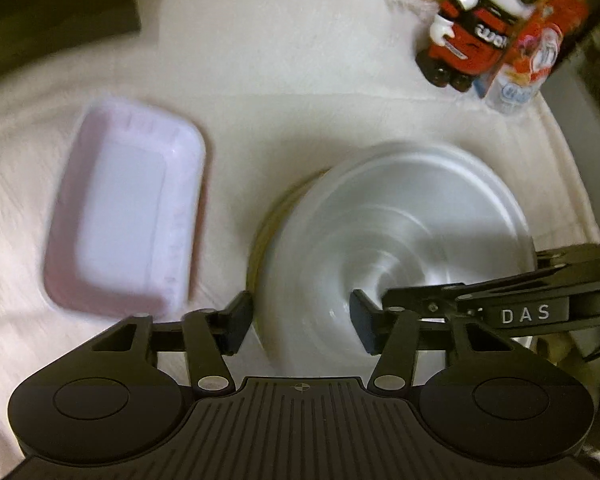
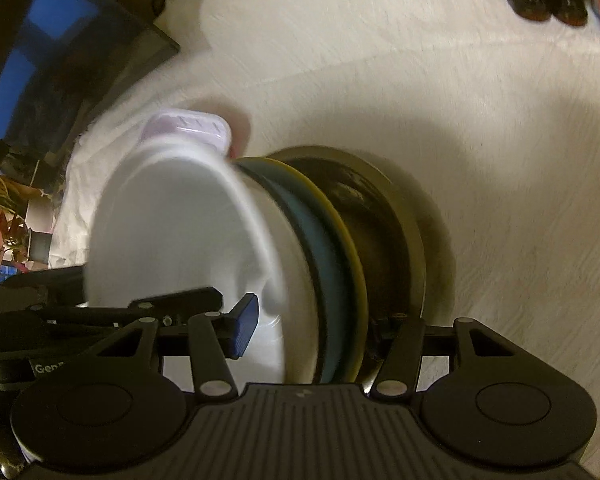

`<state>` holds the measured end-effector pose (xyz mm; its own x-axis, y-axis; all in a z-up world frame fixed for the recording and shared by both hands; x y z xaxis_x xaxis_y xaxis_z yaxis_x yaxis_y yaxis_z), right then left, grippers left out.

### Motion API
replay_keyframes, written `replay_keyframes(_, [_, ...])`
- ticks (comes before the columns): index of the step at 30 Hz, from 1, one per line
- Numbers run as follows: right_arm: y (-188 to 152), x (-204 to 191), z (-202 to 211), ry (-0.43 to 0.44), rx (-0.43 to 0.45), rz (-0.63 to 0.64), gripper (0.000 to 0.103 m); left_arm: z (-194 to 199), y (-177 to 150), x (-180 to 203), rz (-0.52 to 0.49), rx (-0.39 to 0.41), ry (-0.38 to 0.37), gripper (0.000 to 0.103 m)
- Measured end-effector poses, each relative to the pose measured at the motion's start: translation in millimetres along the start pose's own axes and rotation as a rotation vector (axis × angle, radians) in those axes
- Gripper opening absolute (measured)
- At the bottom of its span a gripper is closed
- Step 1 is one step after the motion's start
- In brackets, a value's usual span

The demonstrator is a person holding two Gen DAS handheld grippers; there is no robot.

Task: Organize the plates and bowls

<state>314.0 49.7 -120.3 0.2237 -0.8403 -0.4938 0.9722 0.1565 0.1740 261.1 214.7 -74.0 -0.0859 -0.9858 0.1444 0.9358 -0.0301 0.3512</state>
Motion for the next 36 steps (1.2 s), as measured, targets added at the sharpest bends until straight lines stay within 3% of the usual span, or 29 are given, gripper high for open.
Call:
replay_keyframes(4, [2,-2,0,-0.036,0.006,0.023,0.056,3,4,8,-0.064,0.023,0.034,0.043])
replay_keyframes(7, [3,-4,6,-0.044,0.007,0.061,0.056,3,2,11,-0.094,0.037,0.077,0.035])
replay_keyframes(9, [2,-9,17,-0.082,0.051,0.114,0.056,4,2,9,-0.088,0.039,0.073,0.028])
replay_keyframes(12, [5,-12,35,-0.115,0.123,0.155,0.056,8,2,7,-0.067,0.059,0.071,0.029])
replay_keyframes(19, [1,-25,67,-0.165,0.244,0.250,0.055,13,0,-7,0.024,0.096,0.022,0.028])
replay_keyframes(24, [-5,-36,56,-0.136,0.194,0.292,0.053,9,-5,-13,0.051,0.100,-0.010,0.028])
replay_keyframes(29, [-6,-46,47,-0.179,0.186,0.321,0.053,6,-10,-22,0.101,0.110,-0.053,0.028])
replay_keyframes(36, [-2,-58,65,-0.241,0.266,0.357,0.053,27,-17,-34,0.140,0.197,-0.129,0.027])
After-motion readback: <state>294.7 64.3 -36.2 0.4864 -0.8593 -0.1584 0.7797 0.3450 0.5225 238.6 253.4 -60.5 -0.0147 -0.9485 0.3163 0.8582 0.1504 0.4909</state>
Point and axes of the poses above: each gripper's, at about its wrist camera, not at the fingertips, and z roughly against the way its jaws point, x to its right, y to its top, the point moved 1 cm from there along -z, roughly the way its jaws point, and after that the axes turned 5 degrees about -z, right-handed, at the moved point
